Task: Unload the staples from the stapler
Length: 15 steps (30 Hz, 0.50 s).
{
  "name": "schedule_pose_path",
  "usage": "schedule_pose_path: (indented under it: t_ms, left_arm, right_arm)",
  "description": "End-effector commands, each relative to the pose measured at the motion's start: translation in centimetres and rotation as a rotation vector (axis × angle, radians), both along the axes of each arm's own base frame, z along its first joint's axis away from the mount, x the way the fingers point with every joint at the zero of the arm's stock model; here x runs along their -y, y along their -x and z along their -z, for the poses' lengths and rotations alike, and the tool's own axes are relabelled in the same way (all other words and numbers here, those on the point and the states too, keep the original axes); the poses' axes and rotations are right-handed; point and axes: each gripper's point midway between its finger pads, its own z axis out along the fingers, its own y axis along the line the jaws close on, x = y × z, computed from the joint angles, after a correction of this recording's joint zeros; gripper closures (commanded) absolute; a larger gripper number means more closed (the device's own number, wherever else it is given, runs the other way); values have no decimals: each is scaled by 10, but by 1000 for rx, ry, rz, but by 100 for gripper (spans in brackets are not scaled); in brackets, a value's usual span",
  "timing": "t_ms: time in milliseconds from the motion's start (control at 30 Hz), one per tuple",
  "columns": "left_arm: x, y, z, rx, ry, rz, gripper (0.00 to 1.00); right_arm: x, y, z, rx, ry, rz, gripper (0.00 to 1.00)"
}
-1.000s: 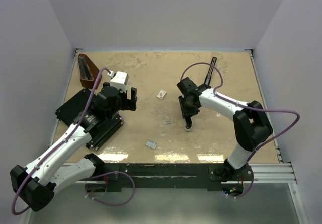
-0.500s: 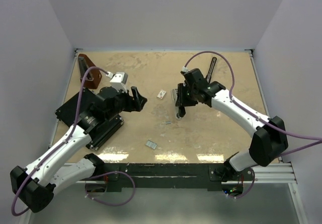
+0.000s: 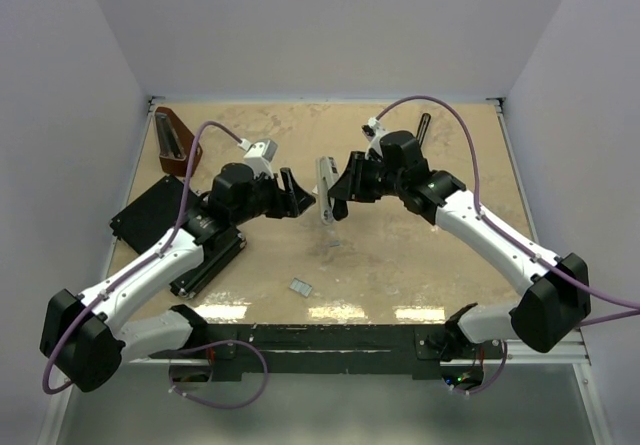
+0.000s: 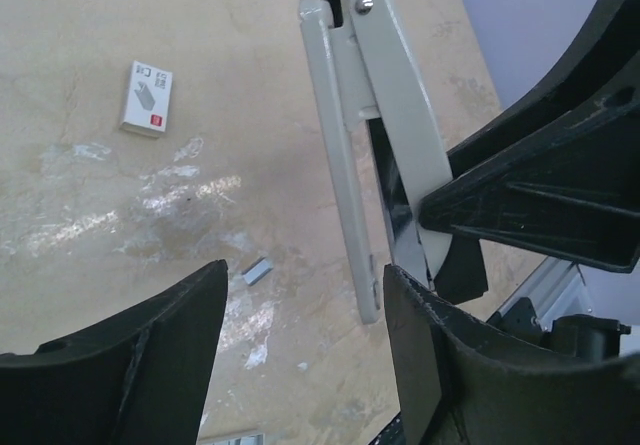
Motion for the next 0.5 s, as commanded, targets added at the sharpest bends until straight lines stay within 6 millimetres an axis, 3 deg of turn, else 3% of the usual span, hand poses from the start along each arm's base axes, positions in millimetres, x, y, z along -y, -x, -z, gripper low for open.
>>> schedule_pose_path:
  t_ms: [0,267,467]
  left_arm:
    - [19,-4,-14,40,99,40,33]
    - [33,-8,8,7,69,59,39]
    - [43,-5,25,-23,42,68,55]
  right_arm:
    - [-20,2,-50,106,-173,-55,100]
    - [-21,4,-49,118,-183,-47,100]
    - [-28,5,-50,133,-197,-51,100]
